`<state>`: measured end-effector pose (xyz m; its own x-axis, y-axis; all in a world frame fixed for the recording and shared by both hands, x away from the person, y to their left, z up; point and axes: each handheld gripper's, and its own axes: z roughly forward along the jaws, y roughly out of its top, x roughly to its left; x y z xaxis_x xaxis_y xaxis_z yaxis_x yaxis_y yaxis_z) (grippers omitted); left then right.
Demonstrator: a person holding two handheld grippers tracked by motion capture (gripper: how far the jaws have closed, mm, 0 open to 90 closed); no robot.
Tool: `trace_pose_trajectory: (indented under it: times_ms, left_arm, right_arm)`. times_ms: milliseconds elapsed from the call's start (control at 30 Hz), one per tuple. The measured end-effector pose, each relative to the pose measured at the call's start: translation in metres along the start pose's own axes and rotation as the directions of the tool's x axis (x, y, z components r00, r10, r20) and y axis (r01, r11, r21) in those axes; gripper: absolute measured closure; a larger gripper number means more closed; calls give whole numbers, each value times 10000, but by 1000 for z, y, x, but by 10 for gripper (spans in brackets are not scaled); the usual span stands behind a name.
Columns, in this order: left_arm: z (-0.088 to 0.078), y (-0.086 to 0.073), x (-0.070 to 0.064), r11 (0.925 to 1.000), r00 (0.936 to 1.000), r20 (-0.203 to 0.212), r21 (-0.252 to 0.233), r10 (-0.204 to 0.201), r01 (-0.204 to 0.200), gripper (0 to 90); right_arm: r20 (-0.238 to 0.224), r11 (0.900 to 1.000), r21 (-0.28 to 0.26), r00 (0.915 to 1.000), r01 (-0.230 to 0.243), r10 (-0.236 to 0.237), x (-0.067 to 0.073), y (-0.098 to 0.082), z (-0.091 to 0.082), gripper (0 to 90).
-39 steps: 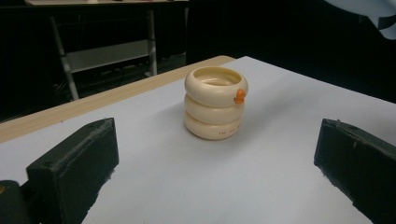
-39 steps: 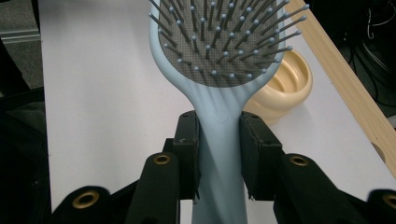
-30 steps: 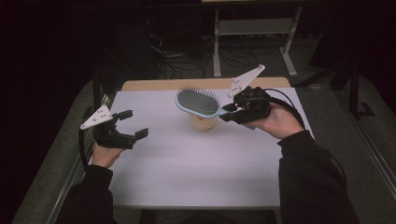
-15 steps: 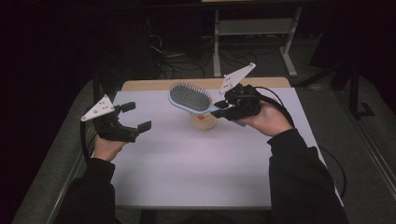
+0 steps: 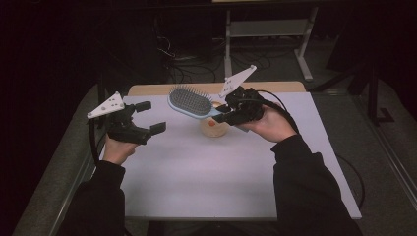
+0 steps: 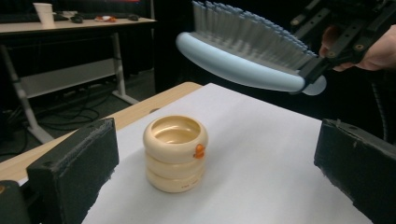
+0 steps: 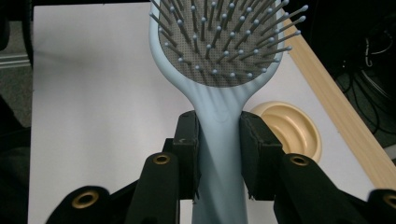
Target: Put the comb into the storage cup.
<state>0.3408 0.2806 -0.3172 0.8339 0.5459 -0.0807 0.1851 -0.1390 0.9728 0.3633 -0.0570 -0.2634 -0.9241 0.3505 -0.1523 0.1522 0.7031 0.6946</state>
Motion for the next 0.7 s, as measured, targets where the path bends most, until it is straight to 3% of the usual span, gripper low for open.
trace_pose_trajectory:
  times_ms: [167, 300, 400, 567, 700]
  left_arm:
    - [6, 4, -1, 9998, 9998, 135, 89, -172, 170, 0]
    - [9, 11, -3, 9988, 9990, 194, -234, -415, 419, 0]
    - [10, 14, -2, 9956, 9964, 209, -438, -823, 832, 0]
    - [18, 18, -1, 9944, 9946, -74, -195, -1039, 1038, 0]
    - [22, 19, 2, 9862, 9875, 220, -535, -1560, 1569, 0]
  right_arm:
    - [70, 9999, -145, 10000, -47, 48, -1, 5, 5, 685]
    - [34, 9999, -107, 10000, -87, 87, 0, 9, 11, 685]
    - [36, 10000, -86, 10000, 10, -10, 2, 11, 16, 685]
    - [-55, 9998, -188, 10000, 68, -69, 4, 15, 20, 685]
    - [-98, 9997, -216, 9999, 111, -113, 5, 18, 23, 685]
